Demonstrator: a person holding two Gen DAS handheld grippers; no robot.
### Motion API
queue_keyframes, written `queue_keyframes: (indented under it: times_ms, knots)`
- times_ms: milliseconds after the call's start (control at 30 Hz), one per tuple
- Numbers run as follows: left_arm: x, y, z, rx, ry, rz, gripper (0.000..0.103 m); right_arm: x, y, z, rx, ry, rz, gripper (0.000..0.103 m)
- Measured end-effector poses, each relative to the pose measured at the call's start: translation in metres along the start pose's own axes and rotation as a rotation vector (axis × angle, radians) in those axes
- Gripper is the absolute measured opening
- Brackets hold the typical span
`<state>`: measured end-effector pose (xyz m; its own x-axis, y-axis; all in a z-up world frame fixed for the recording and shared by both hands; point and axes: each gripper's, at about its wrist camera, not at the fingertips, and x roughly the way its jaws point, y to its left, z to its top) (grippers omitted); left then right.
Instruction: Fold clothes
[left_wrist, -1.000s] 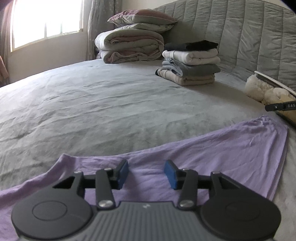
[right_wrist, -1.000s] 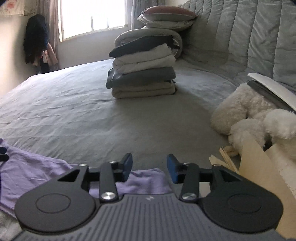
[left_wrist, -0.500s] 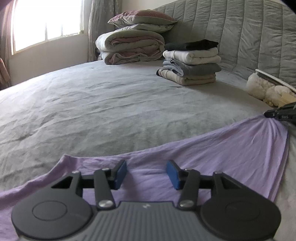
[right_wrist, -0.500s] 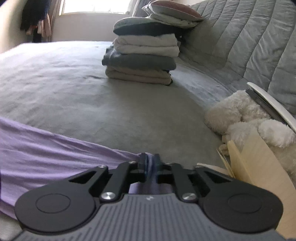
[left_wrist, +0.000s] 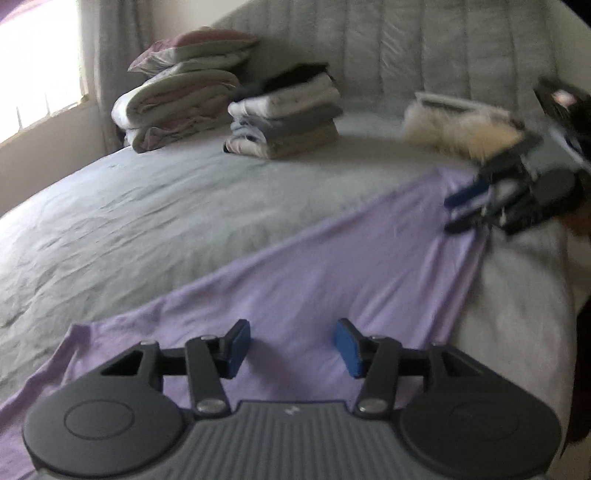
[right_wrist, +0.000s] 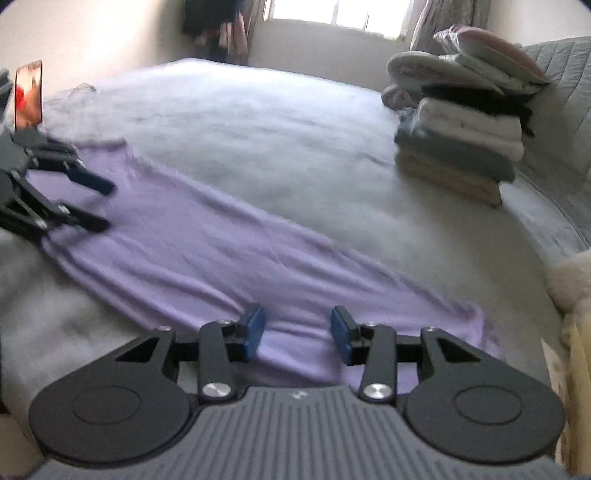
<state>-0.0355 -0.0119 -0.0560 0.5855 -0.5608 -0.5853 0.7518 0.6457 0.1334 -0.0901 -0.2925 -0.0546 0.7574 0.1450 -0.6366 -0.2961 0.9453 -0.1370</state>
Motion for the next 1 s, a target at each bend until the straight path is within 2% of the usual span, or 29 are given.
queue_keyframes:
  times_ms: [67, 167, 300, 400, 433, 467, 500, 533, 800, 1000]
  knots:
    - [-0.008, 0.007, -0.005, -0.021, 0.009, 0.002, 0.056, -0.007, -0.021, -0.008, 0.05, 0.006, -0.008, 0.057]
    - [-0.02, 0.018, -0.013, -0.058, 0.022, 0.013, 0.058, -0.021, -0.053, -0.021, 0.163, 0.014, -0.063, 0.058]
    - [-0.033, 0.028, -0.013, -0.134, 0.005, 0.004, 0.056, -0.037, -0.065, -0.026, 0.18, 0.019, -0.14, 0.057]
    - [-0.044, 0.029, -0.005, -0.198, -0.053, -0.026, 0.047, -0.049, -0.055, -0.021, 0.151, -0.023, -0.093, 0.057]
    - [-0.047, 0.027, -0.001, -0.205, -0.073, -0.038, 0.042, -0.051, -0.048, -0.018, 0.139, -0.037, -0.07, 0.054]
    - [-0.048, 0.022, 0.002, -0.2, -0.085, -0.056, 0.039, -0.052, -0.04, -0.015, 0.121, -0.046, -0.046, 0.049]
    - [-0.049, 0.017, 0.005, -0.194, -0.097, -0.074, 0.037, -0.051, -0.032, -0.013, 0.096, -0.047, -0.025, 0.038]
    - [-0.049, 0.011, 0.007, -0.18, -0.097, -0.09, 0.036, -0.049, -0.024, -0.011, 0.071, -0.046, -0.005, 0.034]
    - [-0.023, -0.044, 0.016, 0.006, -0.038, -0.16, 0.036, -0.035, 0.023, -0.005, -0.089, -0.039, 0.106, 0.033]
    - [-0.015, -0.057, 0.02, 0.046, -0.023, -0.17, 0.036, -0.028, 0.035, -0.006, -0.126, -0.022, 0.107, 0.033]
